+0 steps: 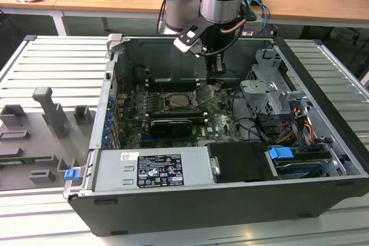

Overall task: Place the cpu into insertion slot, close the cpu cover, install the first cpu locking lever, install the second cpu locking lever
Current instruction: 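Close the cpu cover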

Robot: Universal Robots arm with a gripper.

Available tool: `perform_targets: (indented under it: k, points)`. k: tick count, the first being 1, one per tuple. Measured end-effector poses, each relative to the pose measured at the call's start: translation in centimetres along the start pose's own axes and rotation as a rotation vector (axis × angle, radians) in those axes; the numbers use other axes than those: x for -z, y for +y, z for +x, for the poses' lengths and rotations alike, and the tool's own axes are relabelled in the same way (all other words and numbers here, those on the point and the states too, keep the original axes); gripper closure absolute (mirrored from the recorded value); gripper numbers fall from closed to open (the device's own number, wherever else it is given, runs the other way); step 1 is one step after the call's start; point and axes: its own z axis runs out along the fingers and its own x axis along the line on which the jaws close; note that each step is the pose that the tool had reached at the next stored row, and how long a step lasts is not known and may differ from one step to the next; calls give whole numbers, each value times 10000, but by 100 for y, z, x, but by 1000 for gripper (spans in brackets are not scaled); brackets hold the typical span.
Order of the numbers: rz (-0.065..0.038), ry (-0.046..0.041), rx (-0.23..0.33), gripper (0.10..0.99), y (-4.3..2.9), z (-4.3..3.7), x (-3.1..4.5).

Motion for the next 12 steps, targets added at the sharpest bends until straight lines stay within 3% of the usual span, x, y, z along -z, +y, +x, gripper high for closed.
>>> perform_targets:
  k: [12]
  points:
    - [0,-1,1,980,141,-1,-11]
